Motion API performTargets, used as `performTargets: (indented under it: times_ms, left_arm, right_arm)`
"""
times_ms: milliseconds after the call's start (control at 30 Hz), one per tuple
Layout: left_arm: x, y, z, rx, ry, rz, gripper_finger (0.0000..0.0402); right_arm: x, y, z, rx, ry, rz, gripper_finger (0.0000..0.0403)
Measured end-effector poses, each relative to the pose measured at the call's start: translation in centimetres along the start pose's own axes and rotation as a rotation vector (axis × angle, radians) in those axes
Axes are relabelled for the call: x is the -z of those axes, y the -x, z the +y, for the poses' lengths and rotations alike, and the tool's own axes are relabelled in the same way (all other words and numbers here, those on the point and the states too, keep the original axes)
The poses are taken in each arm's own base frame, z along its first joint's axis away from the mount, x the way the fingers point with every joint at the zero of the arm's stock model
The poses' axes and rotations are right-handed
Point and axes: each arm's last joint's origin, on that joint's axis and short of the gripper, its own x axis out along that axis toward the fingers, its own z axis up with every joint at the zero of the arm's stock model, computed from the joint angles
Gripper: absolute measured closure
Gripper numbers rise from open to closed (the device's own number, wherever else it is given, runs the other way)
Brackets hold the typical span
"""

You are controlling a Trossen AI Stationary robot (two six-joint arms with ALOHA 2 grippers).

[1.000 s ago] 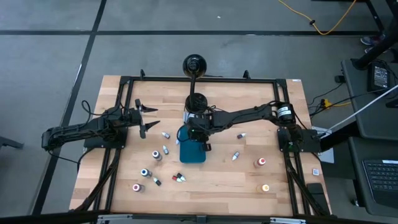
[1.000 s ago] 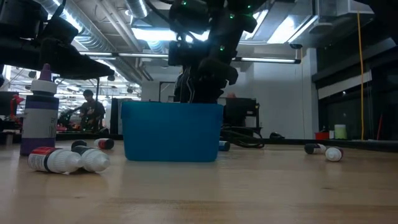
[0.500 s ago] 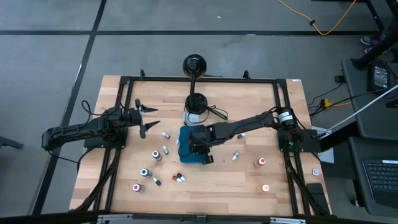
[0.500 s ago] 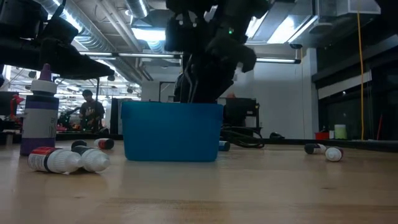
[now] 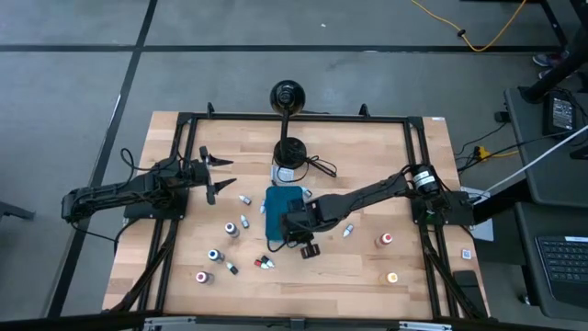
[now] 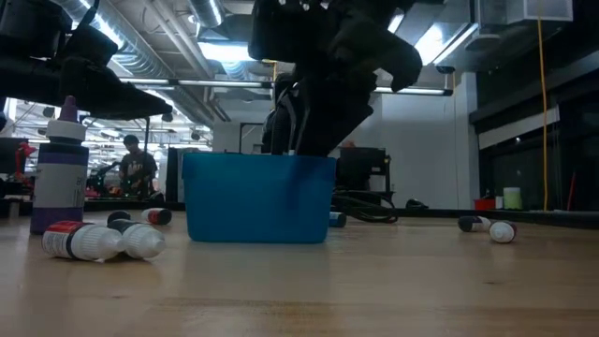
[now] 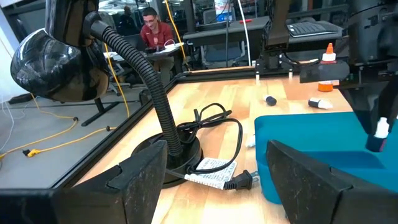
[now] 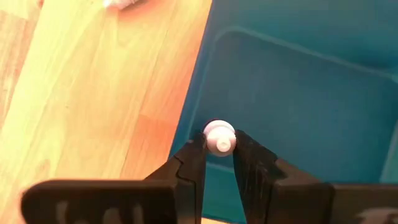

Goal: Pick & Place food coloring
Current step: Put the left pink small food coloring bottle into the bin, then put the purple small food coloring bottle into the bin

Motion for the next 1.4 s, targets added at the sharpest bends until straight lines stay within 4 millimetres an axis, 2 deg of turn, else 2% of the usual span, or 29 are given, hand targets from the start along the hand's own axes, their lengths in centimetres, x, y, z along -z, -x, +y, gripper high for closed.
performTargets:
  times_ms: [267, 567, 967, 1200, 1400]
  left_arm:
    - [0.0, 0.0, 0.0, 0.000, 0.000, 0.000, 0.0132]
    - [0.0, 0.0, 0.0, 0.000, 0.000, 0.000, 0.0132]
    - [0.0, 0.0, 0.0, 0.000, 0.000, 0.000, 0.0132]
    - [0.0, 0.0, 0.0, 0.000, 0.000, 0.000, 0.0132]
    - [0.0, 0.0, 0.0, 0.000, 0.000, 0.000, 0.0132]
  right_arm:
    - [1.0, -0.9, 0.0, -0.001, -0.001, 0.026, 0.0330]
    - [1.1, -1.1, 0.0, 0.000, 0.004, 0.019, 0.0329]
    - [1.1, -1.1, 0.0, -0.001, 0.029, 0.021, 0.0263]
    - [0.4, -0.2, -0.3, 0.002, 0.027, 0.020, 0.0242]
    - [-0.9, 2.0, -1.5, 0.020, 0.007, 0.034, 0.0241]
